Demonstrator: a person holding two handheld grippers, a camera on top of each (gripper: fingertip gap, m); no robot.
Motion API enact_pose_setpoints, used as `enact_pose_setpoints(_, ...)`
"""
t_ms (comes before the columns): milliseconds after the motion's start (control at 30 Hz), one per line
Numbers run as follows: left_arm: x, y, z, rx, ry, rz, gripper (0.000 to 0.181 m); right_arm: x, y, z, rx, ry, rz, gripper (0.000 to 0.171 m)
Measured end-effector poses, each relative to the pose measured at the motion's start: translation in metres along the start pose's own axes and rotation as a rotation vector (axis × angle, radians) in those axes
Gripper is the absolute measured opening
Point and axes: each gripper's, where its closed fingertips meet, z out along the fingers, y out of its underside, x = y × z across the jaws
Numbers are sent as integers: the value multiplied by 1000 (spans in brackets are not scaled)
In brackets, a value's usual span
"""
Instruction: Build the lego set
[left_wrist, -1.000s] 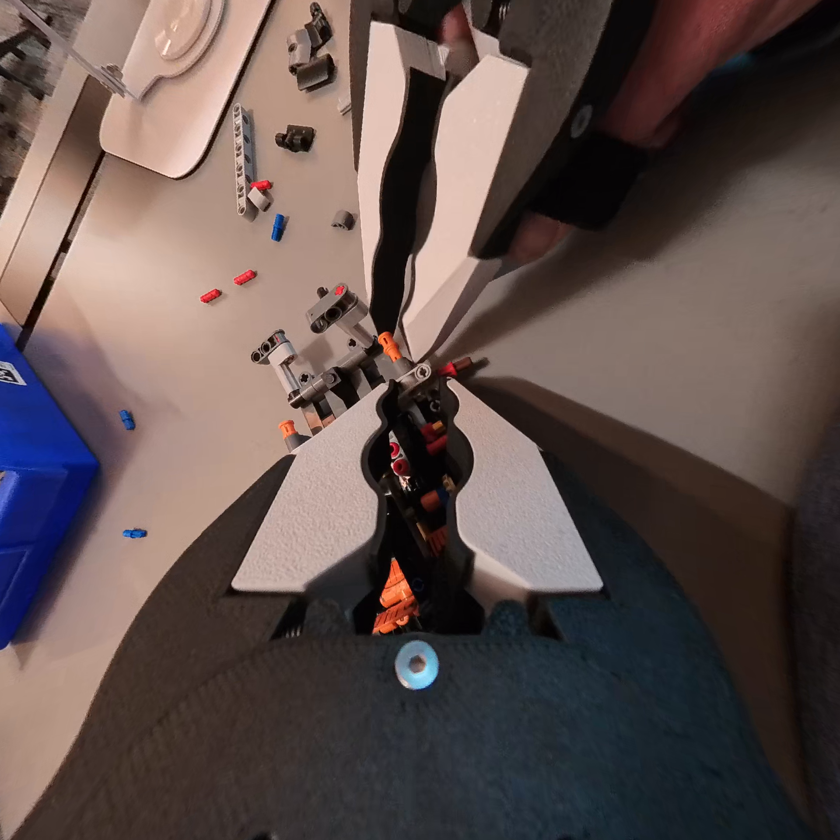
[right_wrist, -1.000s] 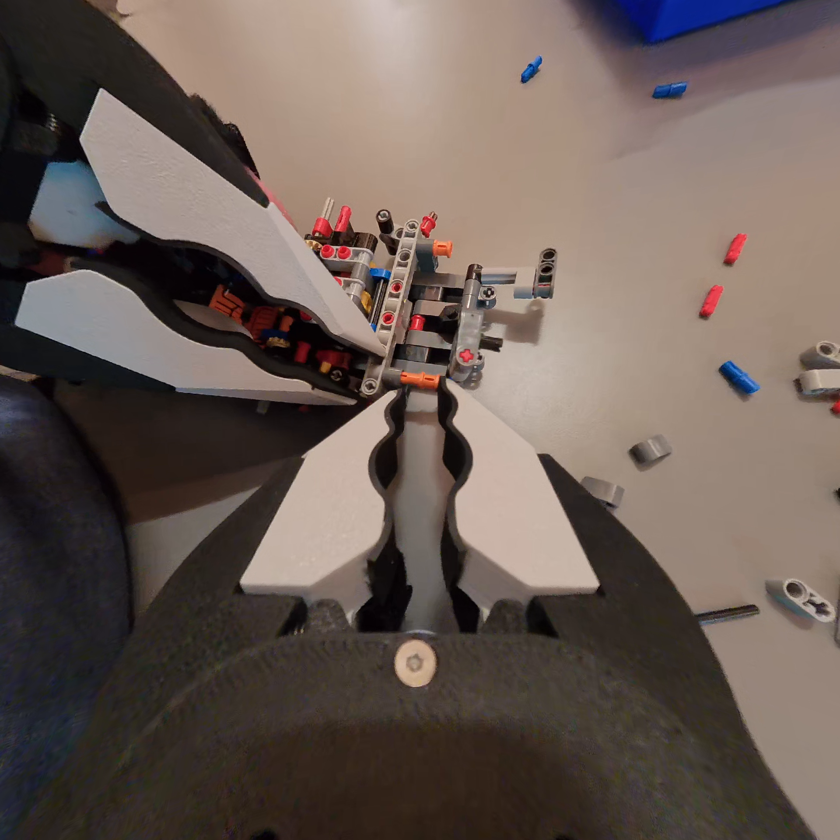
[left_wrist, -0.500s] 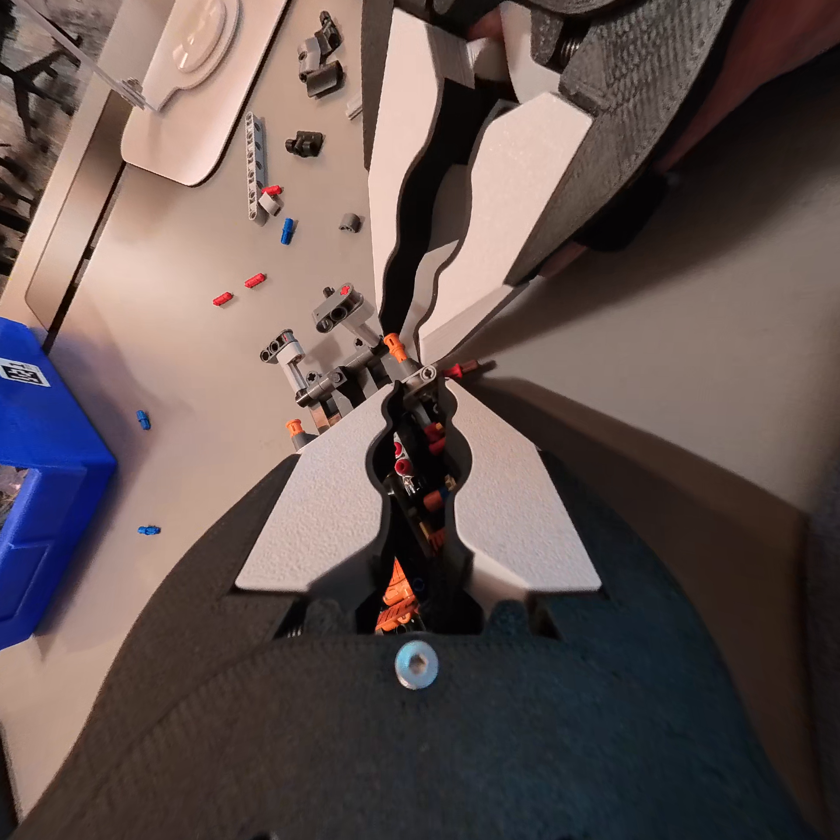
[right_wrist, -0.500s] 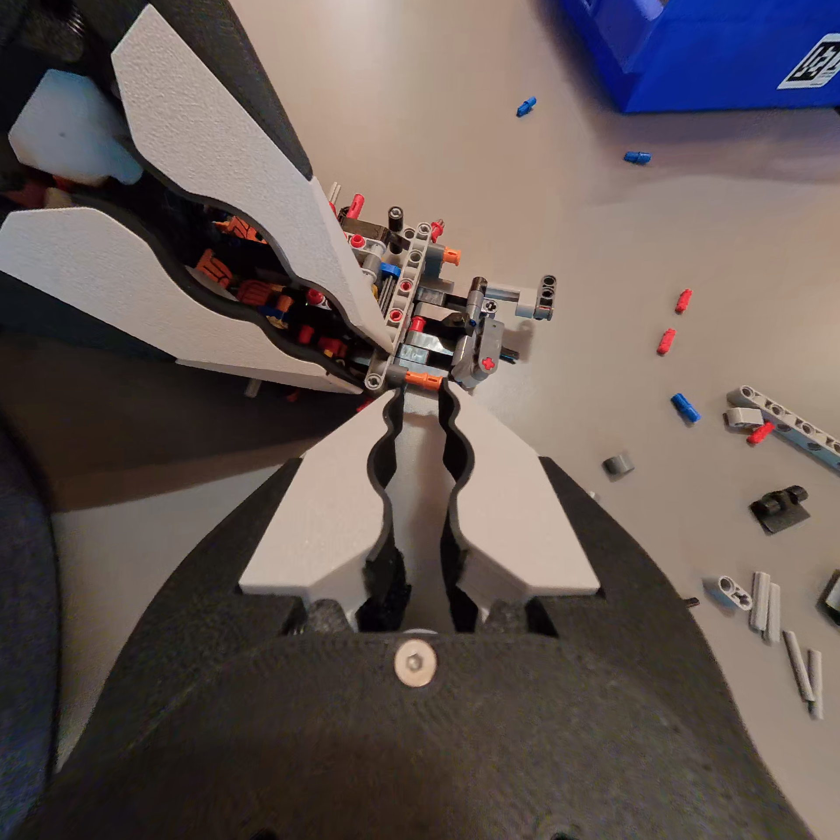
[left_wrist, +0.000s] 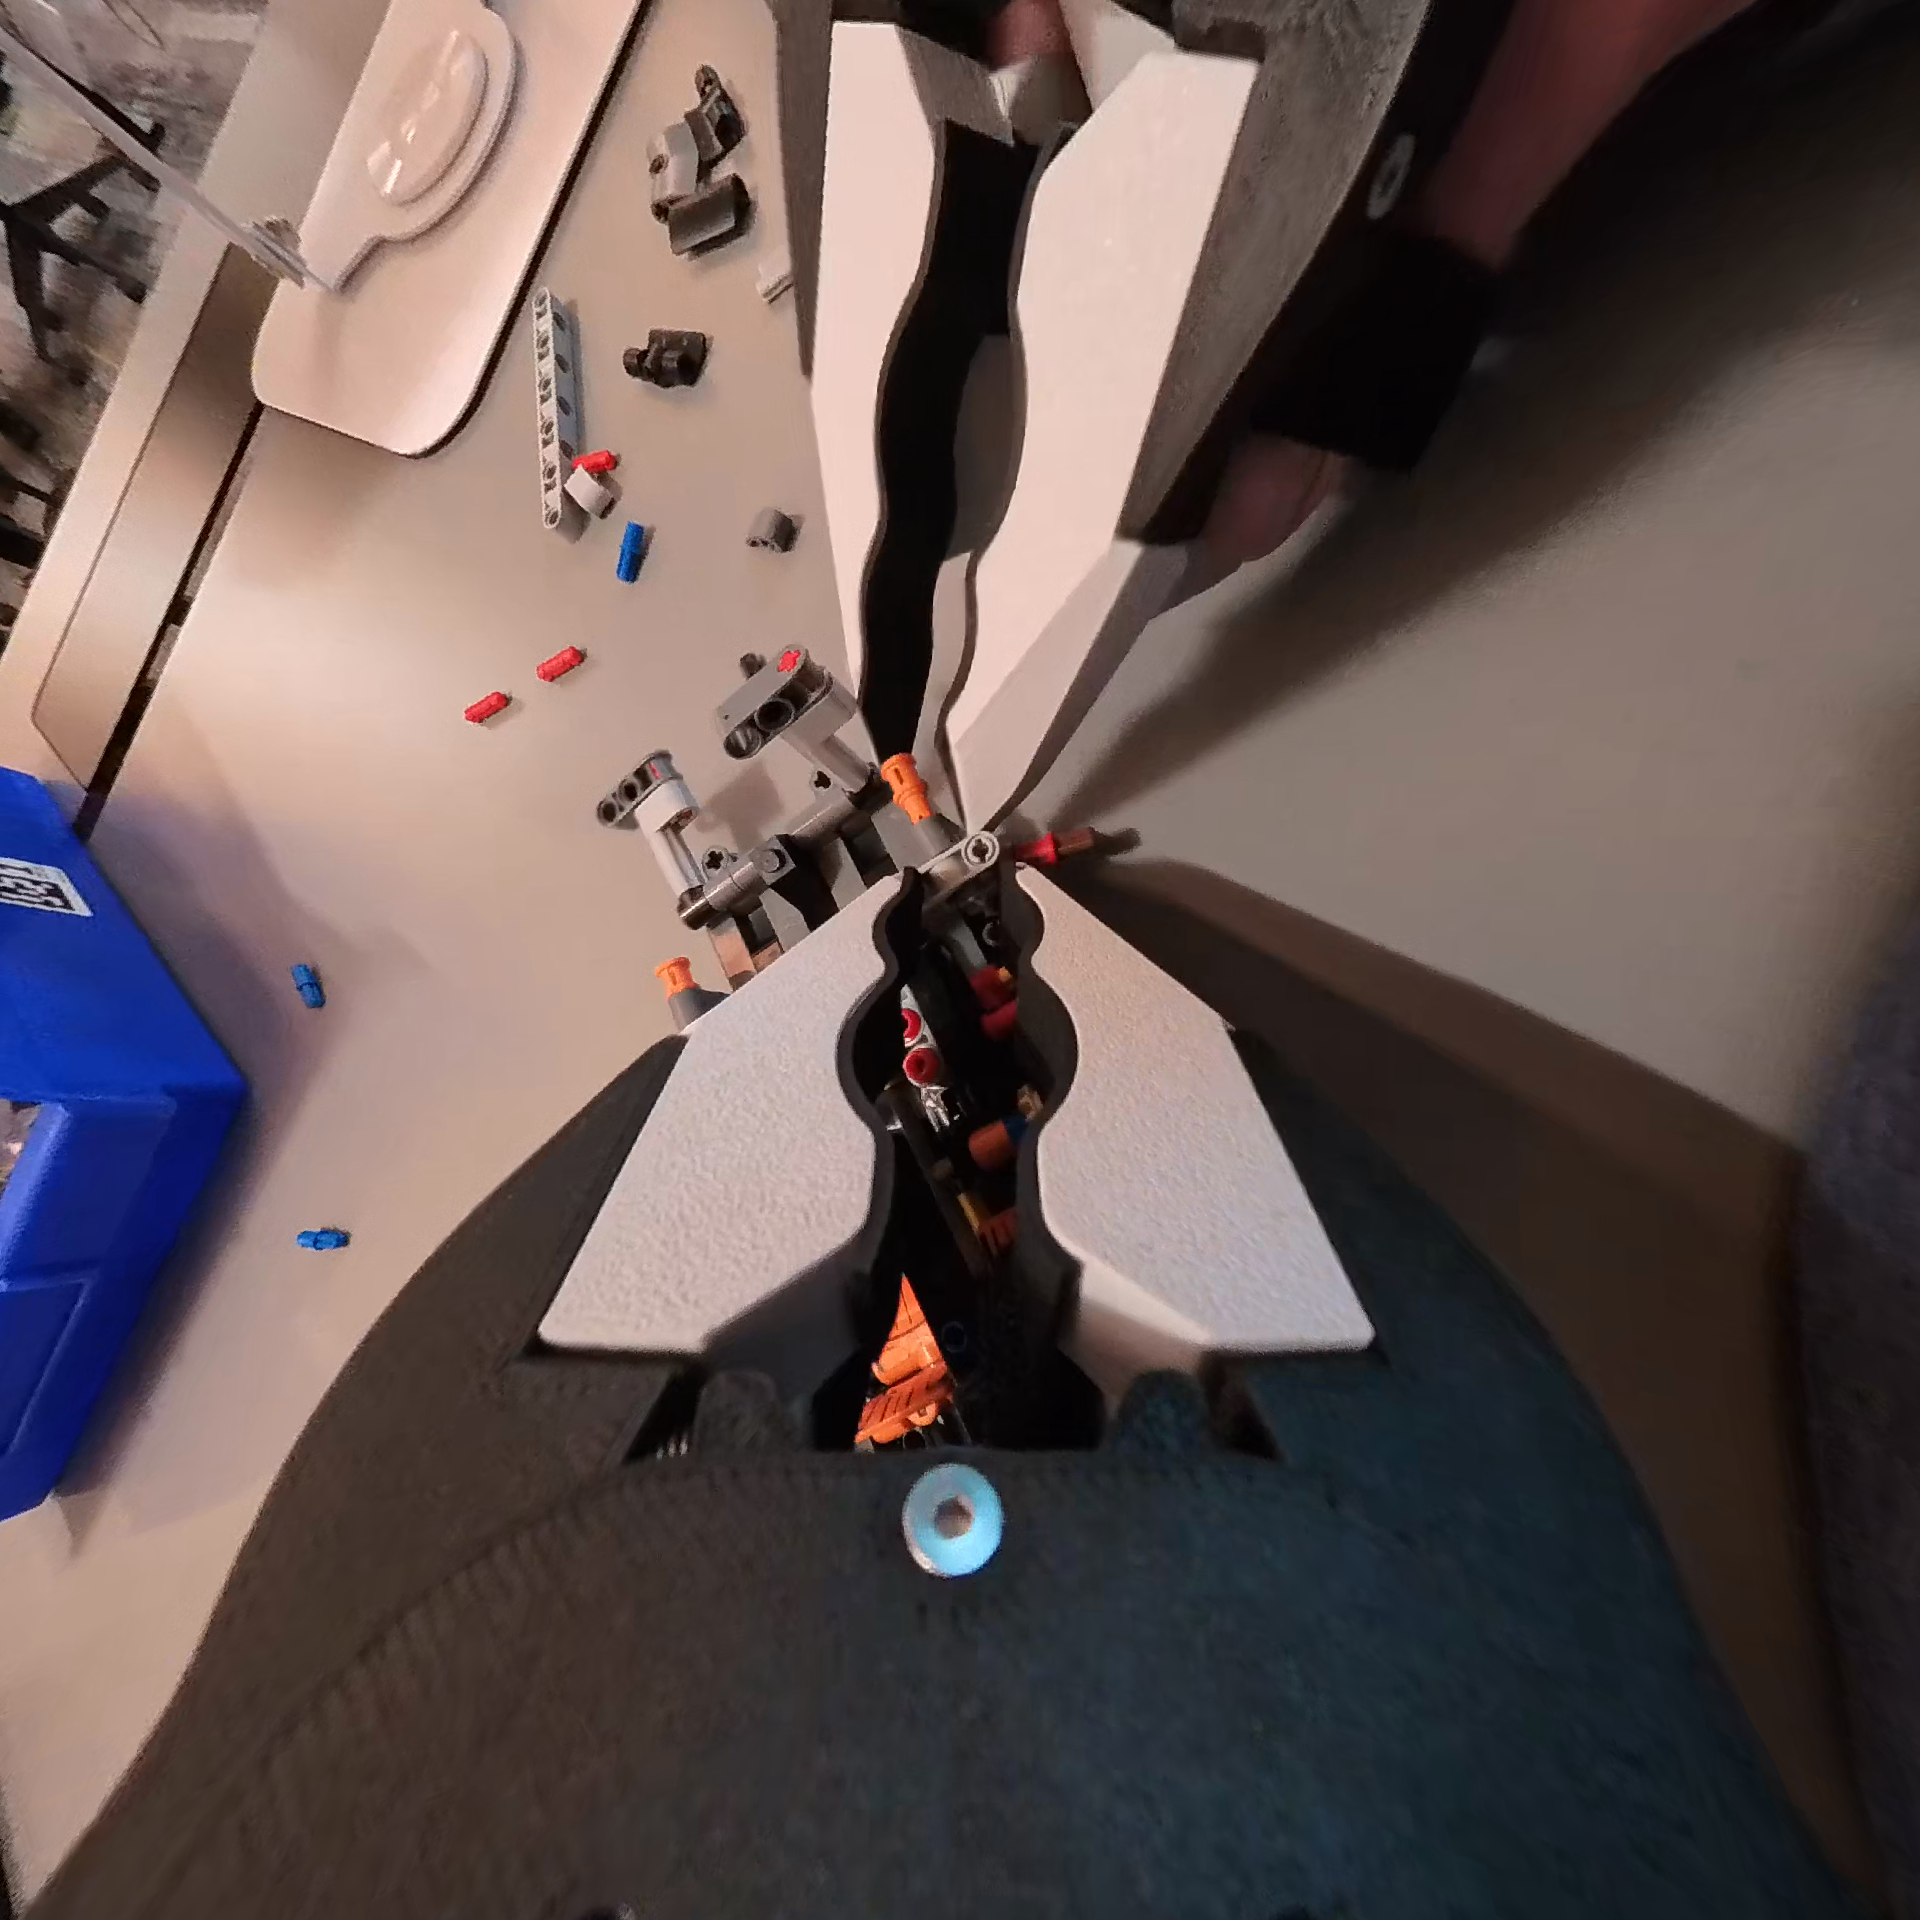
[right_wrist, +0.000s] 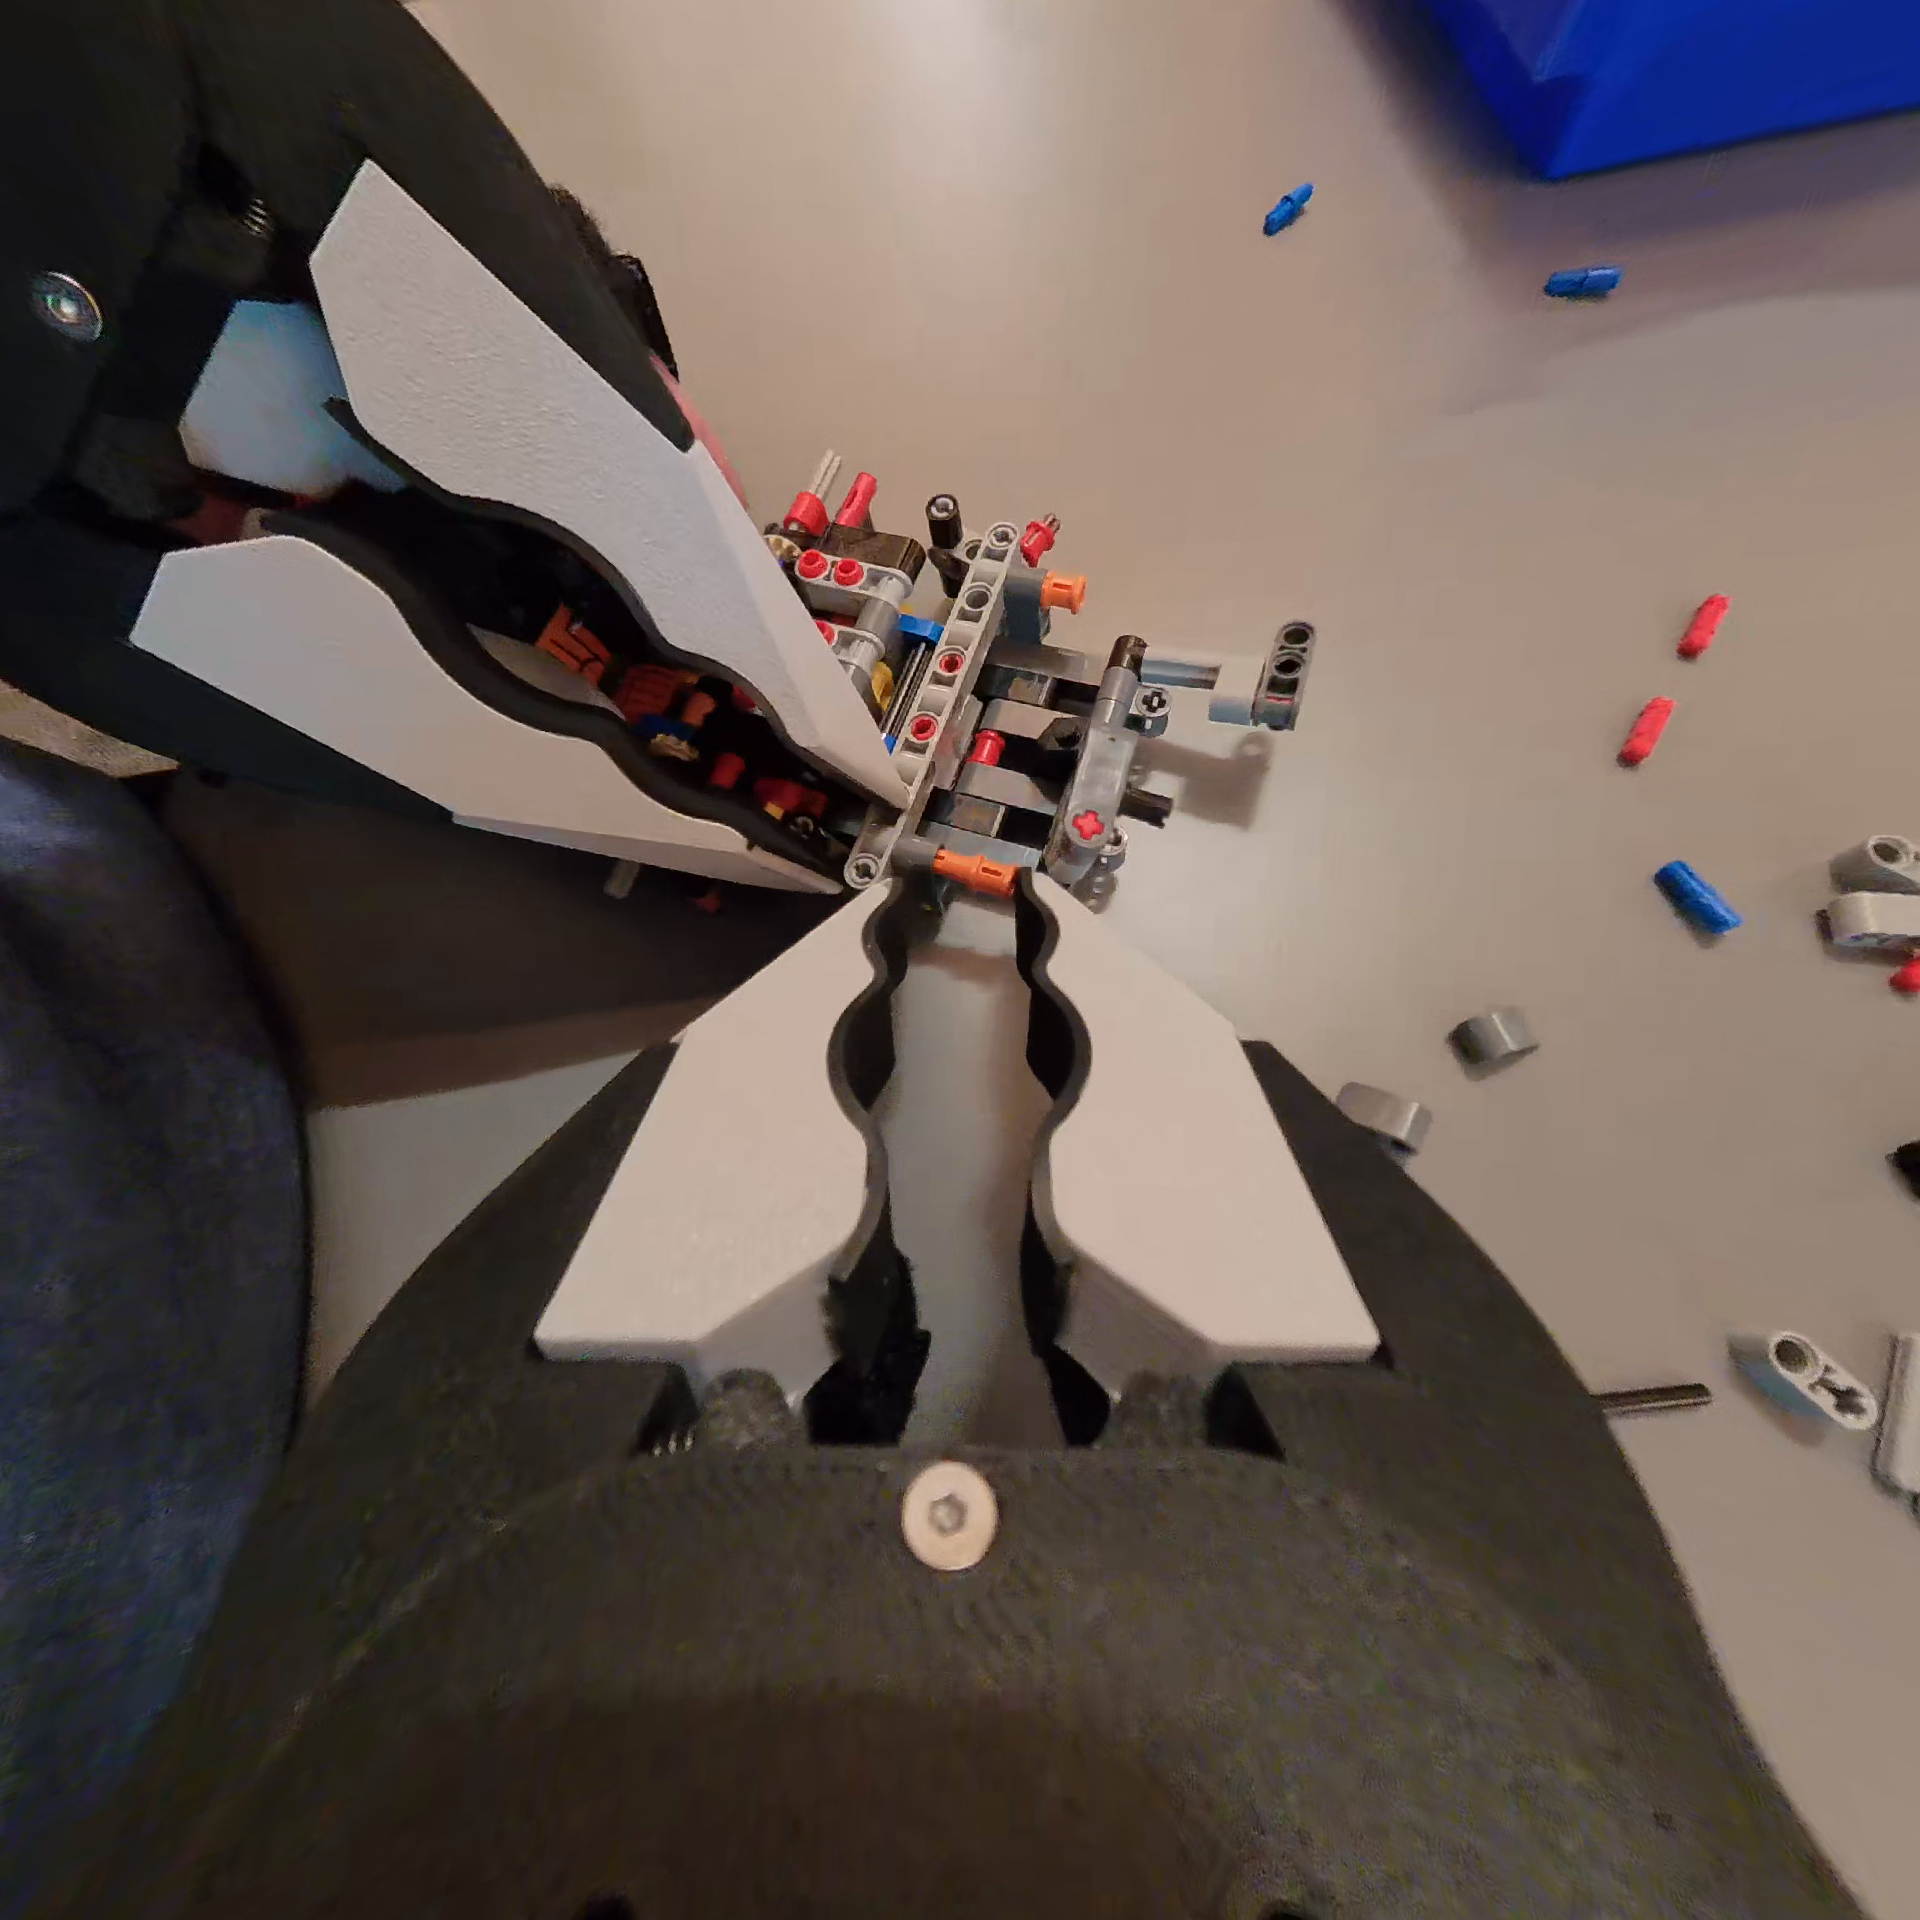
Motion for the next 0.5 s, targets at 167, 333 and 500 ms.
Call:
enact_pose_setpoints(167,0,-1,0,2,-1,2,12,-3,-5,-8,39,8,27,23)
enact_pose_setpoints(333,0,-2,0,5,-1,10,12,-5,-1,-4,27,46,-5,27)
enact_pose_setpoints(500,1,-1,1,-1,-1,18,12,-5,-1,-3,17,69,-10,27)
